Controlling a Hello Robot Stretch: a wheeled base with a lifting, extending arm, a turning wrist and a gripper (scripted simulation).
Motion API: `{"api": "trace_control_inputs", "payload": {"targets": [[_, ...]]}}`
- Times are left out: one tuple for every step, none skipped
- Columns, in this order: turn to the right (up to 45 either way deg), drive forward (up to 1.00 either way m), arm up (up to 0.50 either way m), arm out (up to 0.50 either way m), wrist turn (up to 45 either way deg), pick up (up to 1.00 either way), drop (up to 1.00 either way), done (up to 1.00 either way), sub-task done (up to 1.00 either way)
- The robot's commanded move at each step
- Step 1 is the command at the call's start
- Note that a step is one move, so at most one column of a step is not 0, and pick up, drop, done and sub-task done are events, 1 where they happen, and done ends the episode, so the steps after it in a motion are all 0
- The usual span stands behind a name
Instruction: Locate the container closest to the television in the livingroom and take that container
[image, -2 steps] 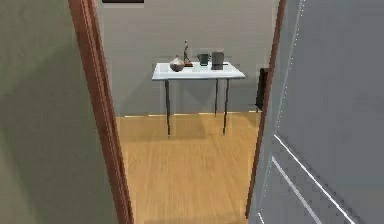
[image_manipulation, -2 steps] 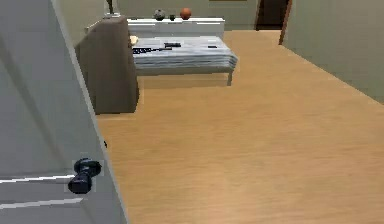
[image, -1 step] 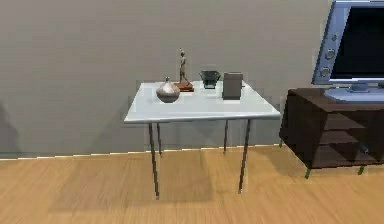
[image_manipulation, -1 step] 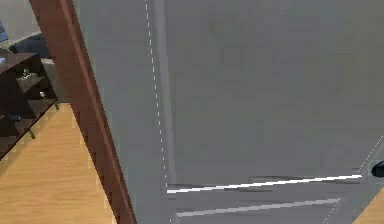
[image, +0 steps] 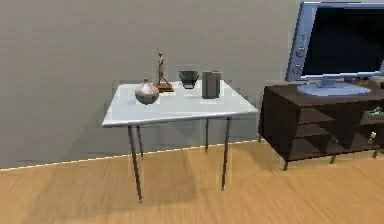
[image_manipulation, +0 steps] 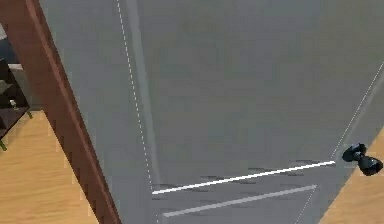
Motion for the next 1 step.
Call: {"api": "trace_control_inputs", "payload": {"targets": [[0.0, 0.3, 0.0, 0.0, 0.0, 0.0, 0.0, 0.0, 0.0]]}}
